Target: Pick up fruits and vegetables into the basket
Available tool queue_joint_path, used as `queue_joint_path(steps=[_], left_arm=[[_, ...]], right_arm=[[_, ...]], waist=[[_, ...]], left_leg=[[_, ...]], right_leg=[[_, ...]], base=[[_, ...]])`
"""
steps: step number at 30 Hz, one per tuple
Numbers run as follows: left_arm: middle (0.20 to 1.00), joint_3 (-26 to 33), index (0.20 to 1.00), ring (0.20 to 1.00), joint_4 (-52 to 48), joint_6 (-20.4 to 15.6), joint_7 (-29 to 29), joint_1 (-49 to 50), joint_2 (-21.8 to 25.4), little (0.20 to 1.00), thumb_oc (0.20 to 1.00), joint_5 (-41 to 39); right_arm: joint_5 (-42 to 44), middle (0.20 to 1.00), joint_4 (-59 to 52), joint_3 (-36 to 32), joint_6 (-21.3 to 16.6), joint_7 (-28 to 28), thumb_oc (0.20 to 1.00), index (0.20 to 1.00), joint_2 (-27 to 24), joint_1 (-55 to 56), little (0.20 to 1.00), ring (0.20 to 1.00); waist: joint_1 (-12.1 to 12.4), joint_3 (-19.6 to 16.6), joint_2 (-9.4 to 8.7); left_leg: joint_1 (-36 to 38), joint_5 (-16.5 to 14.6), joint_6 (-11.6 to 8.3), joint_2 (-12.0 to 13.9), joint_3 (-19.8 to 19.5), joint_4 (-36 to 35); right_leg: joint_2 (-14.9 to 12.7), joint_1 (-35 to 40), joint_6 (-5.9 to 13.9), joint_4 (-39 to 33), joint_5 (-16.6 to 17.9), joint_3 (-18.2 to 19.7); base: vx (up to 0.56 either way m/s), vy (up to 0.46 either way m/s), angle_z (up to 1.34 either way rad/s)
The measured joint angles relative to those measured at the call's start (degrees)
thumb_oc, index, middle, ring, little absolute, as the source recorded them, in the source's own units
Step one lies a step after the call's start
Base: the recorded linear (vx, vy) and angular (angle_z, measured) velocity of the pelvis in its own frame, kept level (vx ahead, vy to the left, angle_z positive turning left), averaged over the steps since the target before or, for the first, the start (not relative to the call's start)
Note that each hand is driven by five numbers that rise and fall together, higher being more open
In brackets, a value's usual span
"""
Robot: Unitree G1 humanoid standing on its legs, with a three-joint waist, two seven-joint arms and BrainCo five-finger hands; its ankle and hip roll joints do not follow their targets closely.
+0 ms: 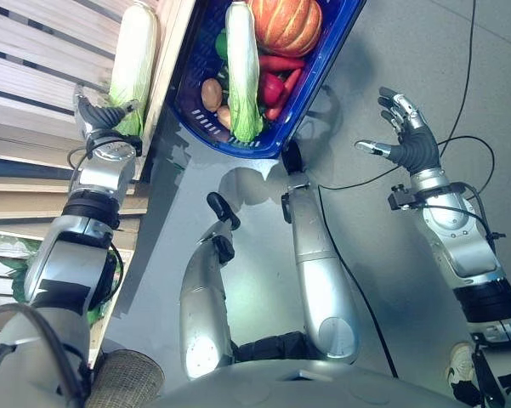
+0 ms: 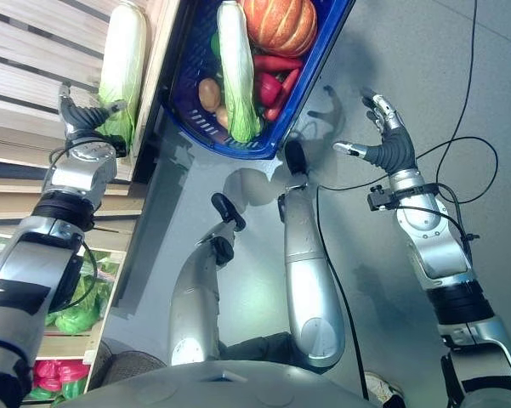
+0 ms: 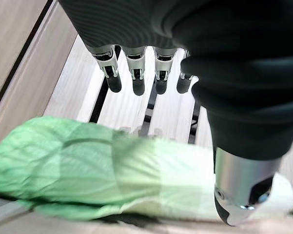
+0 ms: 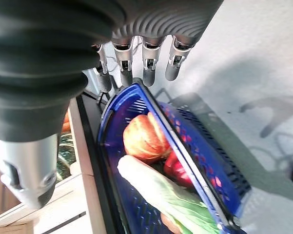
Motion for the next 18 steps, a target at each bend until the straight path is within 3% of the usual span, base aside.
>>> queue_joint_path(steps=[16, 18], left_arm=[[1.0, 0.5, 1.0, 1.0, 3.8, 0.3, -1.1, -1.0, 1.3, 1.0, 1.0, 0.0], [1.0, 0.0, 1.0, 1.0, 5.7, 1.6, -2.3, -2.5, 1.8, 1.0, 1.0, 0.1]], right_arm=[[3.5, 1.0, 0.0, 0.1, 1.2, 0.0, 1.0, 1.0, 0.1, 1.4, 1.0, 1.0], [5.2, 1.0, 0.0, 0.2, 1.9, 0.0, 1.0, 1.0, 0.1, 1.4, 1.0, 1.0]], waist=[[-0.9, -0.1, -0.24], [-1.1, -0.1, -0.26]], left_leg=[[-2.9, -0.6, -0.18, 0.6, -1.6, 1.1], [-2.9, -0.7, -0.16, 0.7, -1.5, 1.1]], right_leg=[[0.5, -1.0, -0.54, -1.0, -0.1, -1.6], [0.5, -1.0, -0.65, -1.1, 0.0, -1.6]], base=[[0.01, 0.013, 0.02], [0.0, 0.0, 0.0]])
